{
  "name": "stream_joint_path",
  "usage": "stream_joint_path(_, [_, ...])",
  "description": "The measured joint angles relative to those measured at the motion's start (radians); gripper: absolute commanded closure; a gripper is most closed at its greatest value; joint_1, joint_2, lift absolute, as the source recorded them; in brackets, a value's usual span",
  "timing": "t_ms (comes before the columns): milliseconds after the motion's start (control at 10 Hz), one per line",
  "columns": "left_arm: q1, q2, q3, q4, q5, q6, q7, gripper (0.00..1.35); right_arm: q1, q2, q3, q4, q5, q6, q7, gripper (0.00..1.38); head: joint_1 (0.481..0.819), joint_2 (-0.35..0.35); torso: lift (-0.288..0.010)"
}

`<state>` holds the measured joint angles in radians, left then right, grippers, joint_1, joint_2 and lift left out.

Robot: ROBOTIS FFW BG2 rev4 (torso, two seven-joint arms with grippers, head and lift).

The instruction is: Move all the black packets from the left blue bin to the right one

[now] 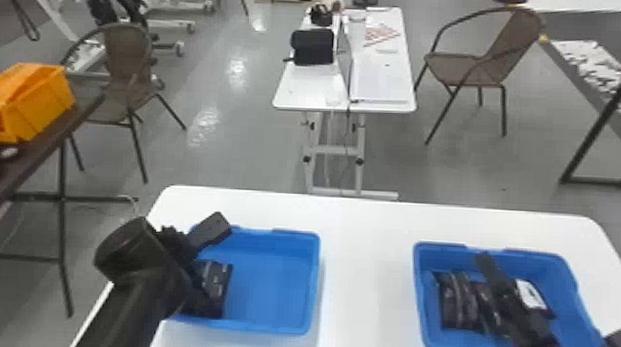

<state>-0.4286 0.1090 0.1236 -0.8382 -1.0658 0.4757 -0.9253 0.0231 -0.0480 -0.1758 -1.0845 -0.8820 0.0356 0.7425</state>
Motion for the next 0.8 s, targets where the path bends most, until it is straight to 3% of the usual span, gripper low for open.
stream_joint_path(100, [-0.004,-0.002,0.004,0.015,0.003,-0.001,0.003,0.72,-0.001,0.002,0.000,0.002,0.000,0.001,0.002,0.33,0.695,0.108,0.000])
stream_joint_path(200, [-0.008,-0.003,0.006,0.025,0.014,-0.008,0.001,0.98,-0.002,0.002,0.000,0.003,0.000,0.003,0.004,0.33,0.695,0.105,0.000])
stream_joint_path(300, [-0.009,-0.003,0.007,0.027,0.023,-0.017,-0.008,1.02,-0.002,0.002,0.000,0.003,0.000,0.005,0.005,0.33,0.695,0.100,0.000])
stream_joint_path(400, [-0.012,-0.003,0.007,0.027,0.026,-0.023,-0.020,1.25,-0.002,0.003,0.000,0.004,0.000,0.008,0.006,0.33,0.695,0.097,0.000])
stream_joint_path(600, [-0.005,-0.007,0.011,-0.001,0.027,-0.026,-0.047,1.21,-0.001,0.005,0.000,0.007,-0.002,0.010,0.009,0.33,0.695,0.093,0.000])
stream_joint_path(800, [0.068,-0.020,0.030,-0.164,0.046,-0.031,-0.097,1.21,-0.001,0.008,0.001,0.008,-0.003,0.012,0.011,0.33,0.695,0.086,0.000])
